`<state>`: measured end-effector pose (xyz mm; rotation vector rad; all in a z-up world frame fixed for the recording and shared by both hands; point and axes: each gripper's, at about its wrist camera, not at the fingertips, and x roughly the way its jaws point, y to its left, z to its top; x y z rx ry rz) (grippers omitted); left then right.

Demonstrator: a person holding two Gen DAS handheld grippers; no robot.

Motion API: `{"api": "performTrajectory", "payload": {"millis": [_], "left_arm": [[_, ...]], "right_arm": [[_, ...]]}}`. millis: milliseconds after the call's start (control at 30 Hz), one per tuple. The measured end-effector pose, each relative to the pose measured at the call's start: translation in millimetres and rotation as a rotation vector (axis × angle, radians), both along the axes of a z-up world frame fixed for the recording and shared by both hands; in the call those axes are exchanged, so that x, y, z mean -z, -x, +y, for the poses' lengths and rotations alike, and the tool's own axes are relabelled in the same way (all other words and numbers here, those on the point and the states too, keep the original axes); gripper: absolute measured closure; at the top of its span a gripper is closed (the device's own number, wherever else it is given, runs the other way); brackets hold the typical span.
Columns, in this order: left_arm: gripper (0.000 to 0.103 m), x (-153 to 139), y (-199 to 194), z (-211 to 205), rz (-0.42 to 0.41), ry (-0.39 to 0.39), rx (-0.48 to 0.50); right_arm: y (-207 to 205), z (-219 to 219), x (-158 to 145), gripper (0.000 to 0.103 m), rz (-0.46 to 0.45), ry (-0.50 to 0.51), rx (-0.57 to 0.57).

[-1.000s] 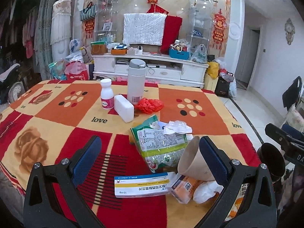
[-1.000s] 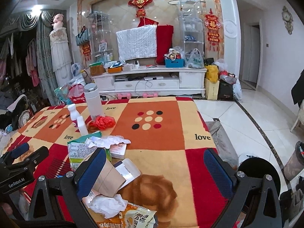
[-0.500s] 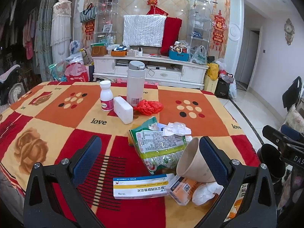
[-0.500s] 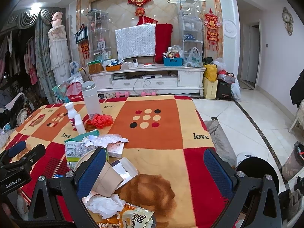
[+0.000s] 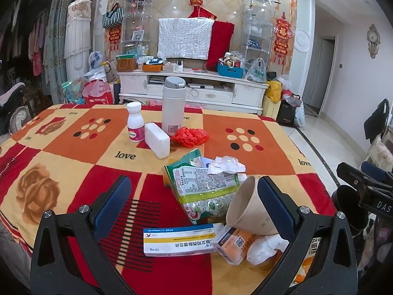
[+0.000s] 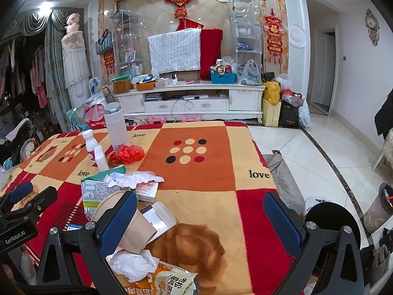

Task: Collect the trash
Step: 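Lower both tools toward the tan paper cup and green snack bag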

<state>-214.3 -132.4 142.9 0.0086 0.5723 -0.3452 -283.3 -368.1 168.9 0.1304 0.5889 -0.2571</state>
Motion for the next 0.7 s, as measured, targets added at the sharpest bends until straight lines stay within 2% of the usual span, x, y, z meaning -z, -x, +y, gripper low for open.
{"api": "performTrajectory", "payload": {"millis": [700], "left_arm": [[0.001,9.9,-0.6,-1.7,0.026,0.002,0.007]], "right_arm": [[-0.7,0.3,3.3,0.001,0.024,-0.001,-0.005]]}}
